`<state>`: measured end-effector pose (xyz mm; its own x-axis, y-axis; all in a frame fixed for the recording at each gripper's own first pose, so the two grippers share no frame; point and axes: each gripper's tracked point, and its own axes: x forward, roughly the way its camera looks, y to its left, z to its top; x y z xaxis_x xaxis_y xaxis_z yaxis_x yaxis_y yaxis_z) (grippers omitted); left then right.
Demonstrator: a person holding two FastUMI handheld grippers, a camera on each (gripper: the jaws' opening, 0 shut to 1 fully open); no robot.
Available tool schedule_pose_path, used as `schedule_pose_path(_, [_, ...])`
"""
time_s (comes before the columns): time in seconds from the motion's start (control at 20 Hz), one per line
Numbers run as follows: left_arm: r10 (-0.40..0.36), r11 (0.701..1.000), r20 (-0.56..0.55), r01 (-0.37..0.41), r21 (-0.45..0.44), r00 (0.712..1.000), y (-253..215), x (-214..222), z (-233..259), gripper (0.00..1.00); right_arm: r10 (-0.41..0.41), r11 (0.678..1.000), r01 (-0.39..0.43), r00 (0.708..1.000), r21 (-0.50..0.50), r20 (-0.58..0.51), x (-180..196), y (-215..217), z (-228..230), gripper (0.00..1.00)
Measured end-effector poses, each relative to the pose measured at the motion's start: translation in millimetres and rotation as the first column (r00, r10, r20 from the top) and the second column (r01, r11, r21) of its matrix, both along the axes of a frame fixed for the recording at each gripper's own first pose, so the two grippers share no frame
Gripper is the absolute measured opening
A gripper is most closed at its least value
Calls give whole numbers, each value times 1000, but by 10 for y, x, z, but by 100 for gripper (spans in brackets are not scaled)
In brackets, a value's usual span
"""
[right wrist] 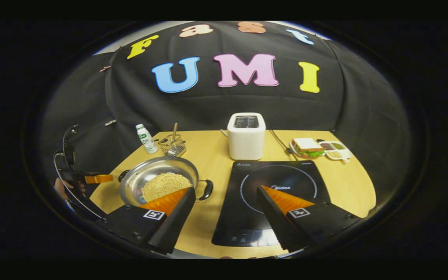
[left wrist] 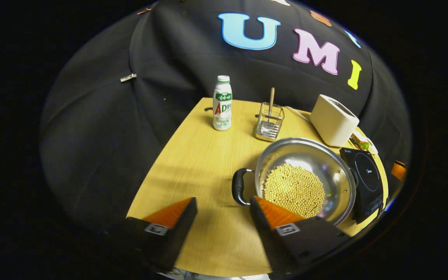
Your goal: First push the handle of the pot to place it horizontally, then grasp the pot with both hands and set it on the induction cooktop.
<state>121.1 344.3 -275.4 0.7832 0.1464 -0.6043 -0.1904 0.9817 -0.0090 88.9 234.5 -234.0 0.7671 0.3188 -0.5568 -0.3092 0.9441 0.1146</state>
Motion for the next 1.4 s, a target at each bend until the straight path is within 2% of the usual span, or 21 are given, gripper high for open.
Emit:
schedule_pose_path(0.05, [3,1000,8,-3,7,1000,13,-8,59,98,11,1000,-11,1000,7,-14,29,50,-29,99])
schedule_pose_path(0.15, [-3,1000,48,2,22,999,53,64,100,96,25,1000,-25,999,4,-30,125,142,-109,99])
schedule_pose_path(0.3, [-33,999,77,34,-12,997,-29,153,121,96,47,999,-47,997,3,-57,250,277,-269,99])
schedule_pose_path(0.45, [-45,998,72,48,-40,996,-83,286,43,95,28,999,-29,997,-17,-78,377,289,-461,99])
schedule_pose_path(0.5, [-48,997,72,52,-54,996,-112,337,15,96,27,1000,-28,996,-8,-89,405,337,-523,94])
schedule_pose_path(0.55, [-57,996,65,62,-71,996,-146,388,-29,96,29,1000,-28,994,6,-103,422,389,-585,99])
schedule_pose_path(1.05, [-114,978,32,118,-173,993,-314,685,-388,95,58,996,-40,965,77,-257,431,750,-1150,99])
schedule_pose_path(1.25, [-155,975,-1,153,-164,988,-366,719,-522,96,86,993,-59,950,99,-302,420,847,-1283,99])
schedule_pose_path(1.3, [-172,973,-12,168,-161,985,-387,732,-567,96,95,993,-66,945,101,-313,407,891,-1318,94])
schedule_pose_path(1.35, [-183,971,-22,177,-160,983,-398,742,-602,95,101,992,-70,940,106,-327,397,931,-1352,99])
schedule_pose_path(1.4, [-190,970,-29,183,-160,981,-402,757,-632,95,109,991,-74,933,114,-343,384,979,-1395,98])
